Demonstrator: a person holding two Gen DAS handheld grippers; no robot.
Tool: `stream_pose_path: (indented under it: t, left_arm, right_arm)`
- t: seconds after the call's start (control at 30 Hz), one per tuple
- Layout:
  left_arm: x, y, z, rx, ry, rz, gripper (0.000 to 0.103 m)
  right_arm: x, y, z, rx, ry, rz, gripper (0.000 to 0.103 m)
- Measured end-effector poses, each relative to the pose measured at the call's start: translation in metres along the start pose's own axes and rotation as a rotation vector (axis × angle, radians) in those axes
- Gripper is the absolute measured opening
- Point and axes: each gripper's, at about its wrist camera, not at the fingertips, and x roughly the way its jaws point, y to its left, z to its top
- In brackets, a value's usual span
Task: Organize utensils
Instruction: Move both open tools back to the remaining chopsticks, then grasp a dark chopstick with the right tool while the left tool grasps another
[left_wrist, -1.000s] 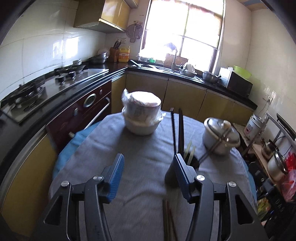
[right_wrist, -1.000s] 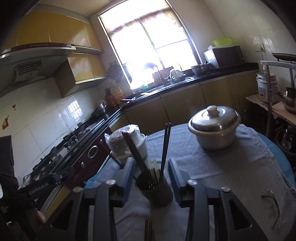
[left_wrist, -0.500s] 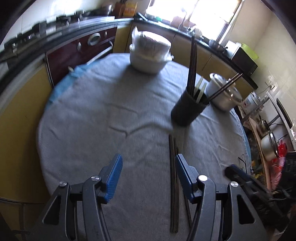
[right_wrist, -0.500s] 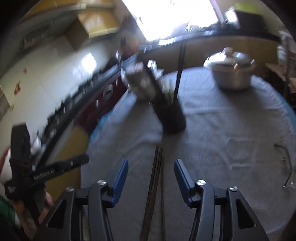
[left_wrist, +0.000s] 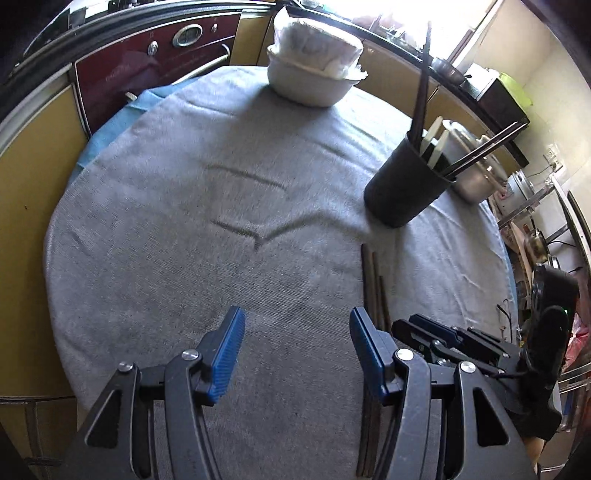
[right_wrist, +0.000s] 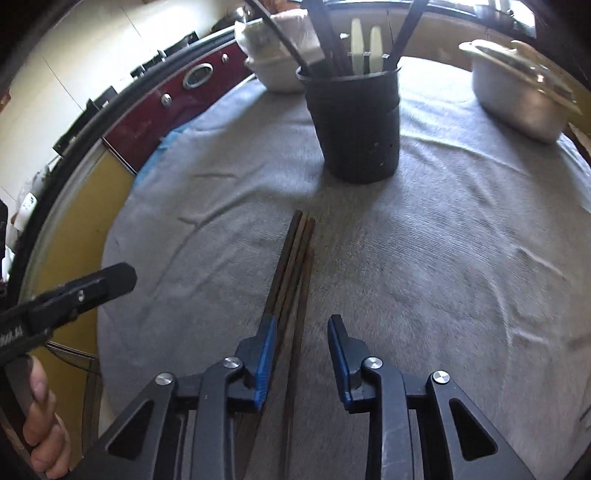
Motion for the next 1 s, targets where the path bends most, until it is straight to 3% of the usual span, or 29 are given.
stream_pose_path:
  t: [0.27, 0.4, 0.5, 0.67, 0.73, 0.8, 1.0]
  left_arm:
    - [0.014, 0.001, 0.008, -0.003, 0.022, -0.011, 0.06]
    - [0.024, -0.002, 0.016, -0.018, 0.065, -0.059, 0.06]
    - [0.036, -0.014, 0.024, 0.0, 0.11, -0.097, 0.06]
    - [0.061, -0.039, 0.034, 0.037, 0.202, -0.083, 0.059]
    - [0.071, -0.05, 0.038, 0.064, 0.237, -0.071, 0.047]
    - [0.081, -0.058, 0.039, 0.08, 0.266, -0.041, 0.042]
    - [0.097, -0.067, 0.038, 0.103, 0.302, 0.006, 0.04]
  right_arm:
    - [0.021, 0.012, 0.011, -0.065, 0.049, -0.117, 0.017]
    - [0.025, 0.022, 0.012, -0.129, 0.06, -0.219, 0.01]
    - [0.02, 0.009, 0.01, -0.094, 0.048, -0.244, 0.01]
    - [0.006, -0.035, 0.004, 0.027, 0.018, -0.255, 0.009]
    - [0.001, -0.046, 0.003, 0.047, 0.012, -0.25, 0.008]
    - [-0.001, -0.053, 0.002, 0.054, 0.008, -0.255, 0.008]
    - [-0.006, -0.064, 0.003, 0.061, -0.005, -0.231, 0.008]
